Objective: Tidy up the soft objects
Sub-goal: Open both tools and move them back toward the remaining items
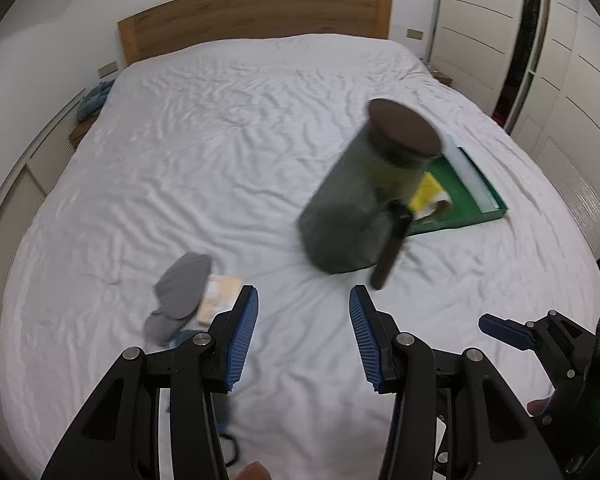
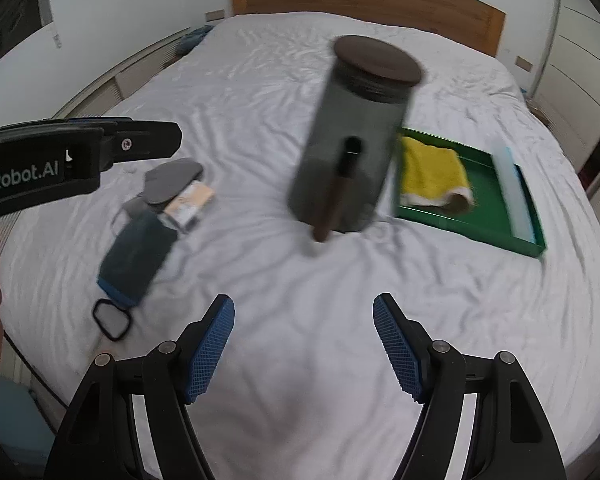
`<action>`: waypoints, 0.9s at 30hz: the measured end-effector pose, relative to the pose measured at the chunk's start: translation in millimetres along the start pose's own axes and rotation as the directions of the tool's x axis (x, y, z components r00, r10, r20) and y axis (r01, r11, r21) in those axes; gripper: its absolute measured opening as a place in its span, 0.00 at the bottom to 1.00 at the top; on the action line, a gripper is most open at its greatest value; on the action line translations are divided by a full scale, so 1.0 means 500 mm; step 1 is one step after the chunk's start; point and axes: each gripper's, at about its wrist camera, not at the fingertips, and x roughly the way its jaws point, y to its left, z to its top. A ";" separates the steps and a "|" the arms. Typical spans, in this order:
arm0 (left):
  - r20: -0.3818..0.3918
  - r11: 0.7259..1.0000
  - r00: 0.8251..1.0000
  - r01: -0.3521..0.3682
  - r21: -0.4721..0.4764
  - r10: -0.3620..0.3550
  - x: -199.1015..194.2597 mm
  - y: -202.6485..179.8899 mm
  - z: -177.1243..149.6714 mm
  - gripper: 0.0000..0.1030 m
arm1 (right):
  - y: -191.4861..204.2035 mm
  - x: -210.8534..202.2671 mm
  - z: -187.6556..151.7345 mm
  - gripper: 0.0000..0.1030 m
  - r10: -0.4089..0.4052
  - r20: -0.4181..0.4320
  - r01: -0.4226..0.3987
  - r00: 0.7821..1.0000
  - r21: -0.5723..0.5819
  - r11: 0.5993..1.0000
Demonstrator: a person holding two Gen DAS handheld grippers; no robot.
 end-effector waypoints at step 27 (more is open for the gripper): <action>-0.163 0.991 0.985 -0.070 -0.112 0.051 0.098 0.357 -0.180 0.40 | 0.241 0.241 0.053 0.69 0.147 -0.054 -0.149 0.988 -0.029 0.988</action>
